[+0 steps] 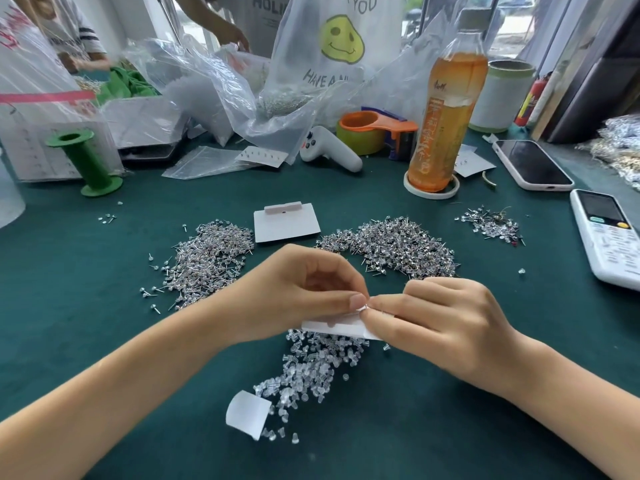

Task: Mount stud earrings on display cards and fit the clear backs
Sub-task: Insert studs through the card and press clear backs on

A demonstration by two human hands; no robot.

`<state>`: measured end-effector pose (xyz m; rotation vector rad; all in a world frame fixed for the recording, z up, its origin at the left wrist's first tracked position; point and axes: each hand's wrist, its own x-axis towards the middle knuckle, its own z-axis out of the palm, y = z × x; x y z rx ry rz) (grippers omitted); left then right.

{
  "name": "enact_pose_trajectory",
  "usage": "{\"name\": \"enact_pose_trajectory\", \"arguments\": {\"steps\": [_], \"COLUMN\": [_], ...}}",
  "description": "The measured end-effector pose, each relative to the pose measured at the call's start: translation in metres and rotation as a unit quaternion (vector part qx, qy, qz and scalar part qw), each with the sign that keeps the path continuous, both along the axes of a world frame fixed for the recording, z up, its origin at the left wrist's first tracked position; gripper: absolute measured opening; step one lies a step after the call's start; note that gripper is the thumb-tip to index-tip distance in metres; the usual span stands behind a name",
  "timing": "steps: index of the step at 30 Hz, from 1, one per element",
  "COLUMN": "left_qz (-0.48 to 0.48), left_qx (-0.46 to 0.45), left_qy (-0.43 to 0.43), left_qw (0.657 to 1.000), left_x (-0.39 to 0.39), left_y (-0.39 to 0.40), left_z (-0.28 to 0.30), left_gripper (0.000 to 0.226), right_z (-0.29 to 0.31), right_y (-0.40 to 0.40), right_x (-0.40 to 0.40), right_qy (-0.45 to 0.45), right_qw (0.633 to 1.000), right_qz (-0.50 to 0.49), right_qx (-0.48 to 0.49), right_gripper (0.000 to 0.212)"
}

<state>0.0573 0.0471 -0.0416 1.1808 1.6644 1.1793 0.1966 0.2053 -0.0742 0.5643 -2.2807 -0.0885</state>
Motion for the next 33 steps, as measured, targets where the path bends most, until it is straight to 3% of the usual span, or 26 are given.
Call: {"name": "enact_pose_trajectory", "arguments": {"steps": [20, 28, 33], "left_qz": [-0.024, -0.039, -0.039], "left_qx": [0.012, 0.008, -0.005], "left_qy": [0.025, 0.042, 0.041], "left_qw": [0.999, 0.998, 0.998], "left_x": [0.0021, 0.0014, 0.0011], "left_y": [-0.0020, -0.0026, -0.0013], "left_z": [-0.0082, -0.0056, -0.0051], "left_gripper": [0.010, 0.004, 0.005], "right_z": [-0.0051, -0.0086, -0.0093], "right_y": [-0.0031, -0.0026, -0.0021], "right_x": [-0.0005, -0.0006, 0.0003], "right_qy": [0.030, 0.044, 0.055], "right_qw": [0.999, 0.998, 0.997], "right_qz": [0.007, 0.008, 0.012], "right_qx": [0.041, 0.039, 0.045], "right_gripper": [0.017, 0.034, 0.026]}}
